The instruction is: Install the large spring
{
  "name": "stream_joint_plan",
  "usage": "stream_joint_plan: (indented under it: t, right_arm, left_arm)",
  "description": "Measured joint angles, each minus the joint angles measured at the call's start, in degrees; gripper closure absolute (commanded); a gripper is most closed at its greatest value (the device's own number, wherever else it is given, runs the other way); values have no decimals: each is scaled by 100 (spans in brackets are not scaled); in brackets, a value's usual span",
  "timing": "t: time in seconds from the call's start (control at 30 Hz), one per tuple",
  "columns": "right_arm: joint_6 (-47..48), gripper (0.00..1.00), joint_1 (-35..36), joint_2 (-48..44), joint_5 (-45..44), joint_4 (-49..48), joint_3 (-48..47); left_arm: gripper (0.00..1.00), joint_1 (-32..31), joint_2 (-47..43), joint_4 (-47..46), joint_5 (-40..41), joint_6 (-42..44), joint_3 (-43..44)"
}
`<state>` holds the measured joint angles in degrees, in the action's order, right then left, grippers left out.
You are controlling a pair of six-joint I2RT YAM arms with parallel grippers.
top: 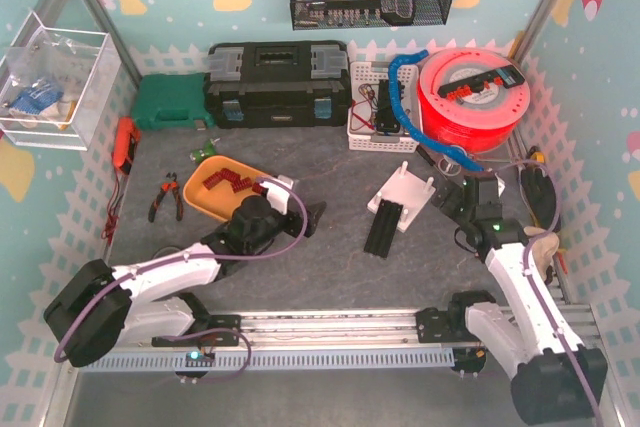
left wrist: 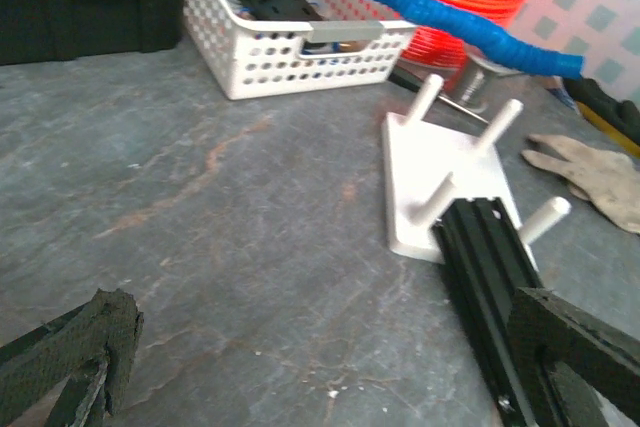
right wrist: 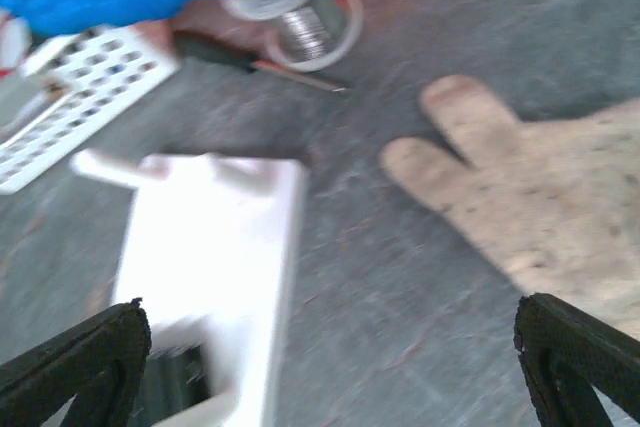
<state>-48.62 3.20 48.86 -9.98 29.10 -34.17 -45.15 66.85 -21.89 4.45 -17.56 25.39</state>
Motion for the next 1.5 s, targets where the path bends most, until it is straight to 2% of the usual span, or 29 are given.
stream_joint_plan:
  t: [0.17,0.4,0.57,0.8,1.07,1.5]
  right_arm:
    - [-170,1,892,-157,103,319,-389]
    - [-1115,1,2367,157,11,632,-431]
    - [-1790,1,3292,525,-219,640,-382]
    - [-2516,1,4538,1670,-822,592,-431]
    - [-3038,2,4715,2686,-1386,564,-623]
    - [-2962,3,4717,3254,-1547,-66,-734]
  left_arm:
    - [1,0,0,-205,-492,50,-101]
    - [1,0,-101,-372,-658,50,-212]
    - [1,0,-221,-358,-343,44,-245]
    - [1,0,-302,-208,260,15,-245]
    - [1,0,-415,-190,446,-2,-245]
    - [1,0,-417,-184,479,-2,-247]
